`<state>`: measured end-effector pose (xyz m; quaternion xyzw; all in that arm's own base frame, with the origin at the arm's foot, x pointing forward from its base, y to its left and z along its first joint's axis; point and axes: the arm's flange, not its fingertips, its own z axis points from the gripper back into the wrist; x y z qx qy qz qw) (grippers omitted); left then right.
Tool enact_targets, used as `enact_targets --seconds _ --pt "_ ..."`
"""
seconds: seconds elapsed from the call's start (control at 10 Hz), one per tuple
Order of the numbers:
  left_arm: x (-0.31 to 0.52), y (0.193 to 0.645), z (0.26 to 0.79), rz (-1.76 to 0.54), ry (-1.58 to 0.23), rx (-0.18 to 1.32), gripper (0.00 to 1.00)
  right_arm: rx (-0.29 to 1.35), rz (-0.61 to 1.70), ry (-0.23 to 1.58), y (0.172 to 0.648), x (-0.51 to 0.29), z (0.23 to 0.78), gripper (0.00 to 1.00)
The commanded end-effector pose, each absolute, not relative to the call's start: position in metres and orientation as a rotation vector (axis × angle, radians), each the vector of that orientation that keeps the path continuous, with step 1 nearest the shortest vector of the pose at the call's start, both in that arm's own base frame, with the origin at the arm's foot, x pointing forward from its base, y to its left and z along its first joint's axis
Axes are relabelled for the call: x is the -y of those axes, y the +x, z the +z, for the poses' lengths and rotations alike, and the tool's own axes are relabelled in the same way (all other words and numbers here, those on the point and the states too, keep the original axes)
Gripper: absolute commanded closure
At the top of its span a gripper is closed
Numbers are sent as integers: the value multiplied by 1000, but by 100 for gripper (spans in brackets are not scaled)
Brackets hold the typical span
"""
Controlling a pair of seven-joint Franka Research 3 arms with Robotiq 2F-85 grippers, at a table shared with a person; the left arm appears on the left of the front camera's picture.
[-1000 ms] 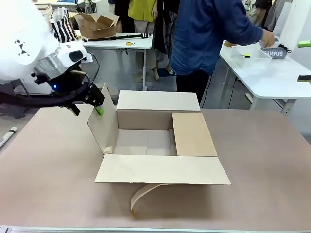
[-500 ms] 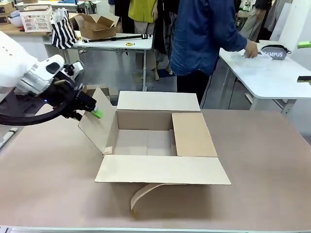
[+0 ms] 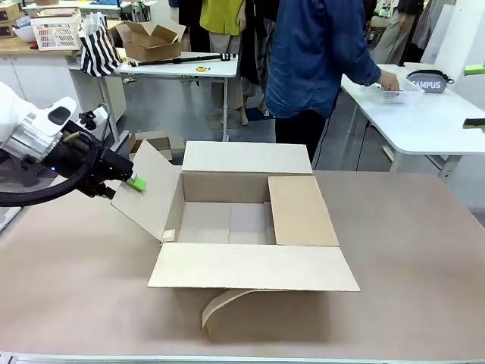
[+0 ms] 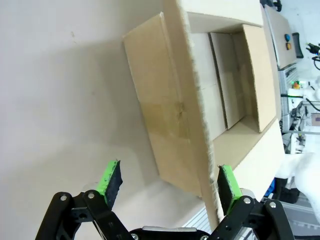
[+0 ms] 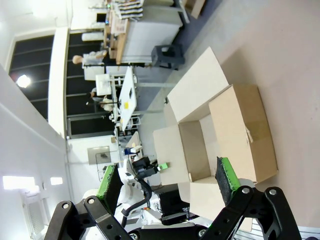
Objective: Pack the gift set into the box.
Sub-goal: Place both hands on the side flaps of the Package Box and spread them outward.
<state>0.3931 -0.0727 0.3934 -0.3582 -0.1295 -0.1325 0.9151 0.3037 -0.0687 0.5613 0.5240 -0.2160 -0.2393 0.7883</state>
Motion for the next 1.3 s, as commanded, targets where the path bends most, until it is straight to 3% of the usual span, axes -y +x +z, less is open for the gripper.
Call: enact_targets --seconds 0.0,0.1,0.5,0.8,1.0,1.2 --pt "80 396 372 -230 -777 223 0 475 -509 1149 305 65 561 0" --pt "73 393 393 -273 -737 267 0 475 -509 1149 305 65 561 0" --pt "73 393 393 -273 -737 267 0 465 -516 1129 304 69 561 0" --pt "73 393 393 -273 -737 267 0 303 -243 999 367 -60 570 0" --pt "73 393 393 -273 -737 267 0 222 -77 784 400 -157 534 0" --pt "73 393 393 -273 -737 267 0 322 106 498 408 -214 481 0"
